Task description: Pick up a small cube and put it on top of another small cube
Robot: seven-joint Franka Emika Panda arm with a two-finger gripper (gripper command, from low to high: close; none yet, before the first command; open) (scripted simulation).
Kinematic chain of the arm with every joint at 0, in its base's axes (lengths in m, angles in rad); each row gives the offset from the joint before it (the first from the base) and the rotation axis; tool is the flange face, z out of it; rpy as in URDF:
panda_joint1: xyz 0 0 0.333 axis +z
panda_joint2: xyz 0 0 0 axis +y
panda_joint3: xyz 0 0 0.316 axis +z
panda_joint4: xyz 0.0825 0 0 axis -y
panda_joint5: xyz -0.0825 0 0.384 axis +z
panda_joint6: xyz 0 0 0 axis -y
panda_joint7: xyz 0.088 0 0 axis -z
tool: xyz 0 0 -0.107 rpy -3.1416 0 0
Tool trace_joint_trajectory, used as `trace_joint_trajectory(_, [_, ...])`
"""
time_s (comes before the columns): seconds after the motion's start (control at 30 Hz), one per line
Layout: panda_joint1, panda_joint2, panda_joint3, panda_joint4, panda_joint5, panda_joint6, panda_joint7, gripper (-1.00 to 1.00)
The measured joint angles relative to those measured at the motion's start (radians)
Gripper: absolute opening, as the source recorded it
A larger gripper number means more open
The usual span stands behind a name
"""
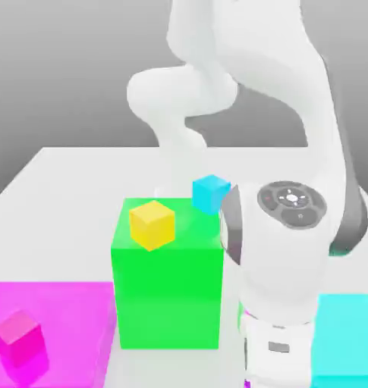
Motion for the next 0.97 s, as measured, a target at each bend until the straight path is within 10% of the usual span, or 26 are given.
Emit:
trace_joint_trajectory(0.83, [-0.301, -0.314, -0.351, -0.058, -0.021, -0.281, -0.070, -1.00])
trace_joint_trajectory(0.87, [-0.312, -0.286, -0.343, -0.064, 0.003, -0.252, -0.087, 1.00])
trace_joint_trajectory(0.97, [-0.312, -0.286, -0.343, -0.064, 0.003, -0.252, -0.087, 1.00])
